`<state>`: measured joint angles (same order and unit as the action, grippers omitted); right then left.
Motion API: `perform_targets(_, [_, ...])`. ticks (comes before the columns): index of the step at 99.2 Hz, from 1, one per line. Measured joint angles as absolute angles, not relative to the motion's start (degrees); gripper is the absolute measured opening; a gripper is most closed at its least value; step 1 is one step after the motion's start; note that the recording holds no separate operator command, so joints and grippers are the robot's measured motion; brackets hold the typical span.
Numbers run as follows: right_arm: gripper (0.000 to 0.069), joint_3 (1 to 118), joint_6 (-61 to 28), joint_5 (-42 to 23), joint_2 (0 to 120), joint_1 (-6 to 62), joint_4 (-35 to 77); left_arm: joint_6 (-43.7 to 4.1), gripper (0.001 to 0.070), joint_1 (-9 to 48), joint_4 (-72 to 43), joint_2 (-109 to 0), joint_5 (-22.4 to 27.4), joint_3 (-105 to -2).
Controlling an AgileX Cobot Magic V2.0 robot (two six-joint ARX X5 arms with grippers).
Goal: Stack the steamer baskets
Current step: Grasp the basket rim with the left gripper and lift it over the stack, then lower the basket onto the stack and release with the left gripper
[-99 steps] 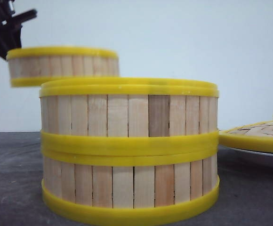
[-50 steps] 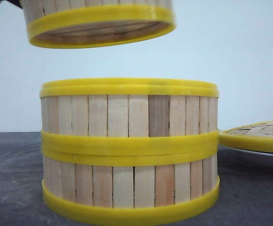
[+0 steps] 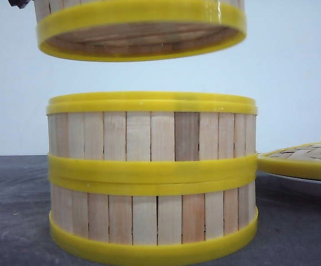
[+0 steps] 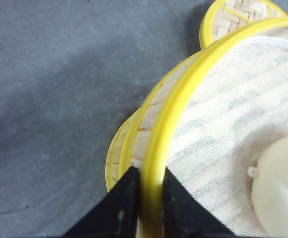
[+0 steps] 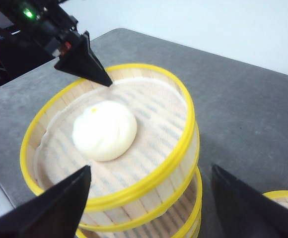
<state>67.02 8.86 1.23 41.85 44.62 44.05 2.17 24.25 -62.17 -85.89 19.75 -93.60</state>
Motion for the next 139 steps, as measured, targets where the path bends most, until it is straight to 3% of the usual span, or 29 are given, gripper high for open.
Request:
perform_targets(44, [0.0466,67.0,9.0,1.2,41.4,44.6,44.1,2.4,0.0035,25.4,-55.8,-86.6,19.8,-85.4])
perform_targets(139, [0.0463,67.0,9.3,1.2,41.4,44.6,44.1,2.3,0.0035,25.4,-54.4,-89.7,19.4,-85.1])
